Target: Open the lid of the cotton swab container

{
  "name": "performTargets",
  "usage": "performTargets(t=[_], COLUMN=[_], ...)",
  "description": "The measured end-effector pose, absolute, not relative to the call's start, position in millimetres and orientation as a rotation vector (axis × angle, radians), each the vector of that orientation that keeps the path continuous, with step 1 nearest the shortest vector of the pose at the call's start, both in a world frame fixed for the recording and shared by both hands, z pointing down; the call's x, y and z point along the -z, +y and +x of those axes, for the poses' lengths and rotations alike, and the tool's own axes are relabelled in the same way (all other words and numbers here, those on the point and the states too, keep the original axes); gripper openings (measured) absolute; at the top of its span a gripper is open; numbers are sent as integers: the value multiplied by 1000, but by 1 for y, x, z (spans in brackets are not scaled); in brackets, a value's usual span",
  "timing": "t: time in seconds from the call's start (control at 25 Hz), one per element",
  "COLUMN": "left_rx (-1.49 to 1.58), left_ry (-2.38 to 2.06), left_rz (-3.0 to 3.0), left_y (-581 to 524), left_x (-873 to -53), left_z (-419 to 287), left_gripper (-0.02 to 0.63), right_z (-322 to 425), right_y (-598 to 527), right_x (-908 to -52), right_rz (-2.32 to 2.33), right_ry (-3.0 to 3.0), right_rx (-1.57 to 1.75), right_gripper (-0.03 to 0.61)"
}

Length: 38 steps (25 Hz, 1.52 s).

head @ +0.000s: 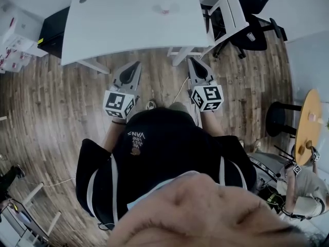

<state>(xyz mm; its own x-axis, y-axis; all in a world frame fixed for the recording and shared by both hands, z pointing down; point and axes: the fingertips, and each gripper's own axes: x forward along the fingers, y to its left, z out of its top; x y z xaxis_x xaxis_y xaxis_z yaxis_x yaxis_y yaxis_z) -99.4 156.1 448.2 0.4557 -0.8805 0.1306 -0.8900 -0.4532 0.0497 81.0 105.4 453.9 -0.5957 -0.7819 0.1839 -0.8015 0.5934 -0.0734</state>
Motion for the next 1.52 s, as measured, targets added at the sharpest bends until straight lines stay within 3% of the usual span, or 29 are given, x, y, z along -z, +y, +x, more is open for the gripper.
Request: performTargets(t=[1.52], left_rx=[-147], left_ry=[-1760], left_rz=[2442], left_y=[-7], left_x=[-459], left_z=[-78], left_gripper=[18], right_z=[80], right_y=[-67], right_x=[-474], right_rz=[1081], right_ry=[-2780], right_rx=[-242], right_gripper=[12])
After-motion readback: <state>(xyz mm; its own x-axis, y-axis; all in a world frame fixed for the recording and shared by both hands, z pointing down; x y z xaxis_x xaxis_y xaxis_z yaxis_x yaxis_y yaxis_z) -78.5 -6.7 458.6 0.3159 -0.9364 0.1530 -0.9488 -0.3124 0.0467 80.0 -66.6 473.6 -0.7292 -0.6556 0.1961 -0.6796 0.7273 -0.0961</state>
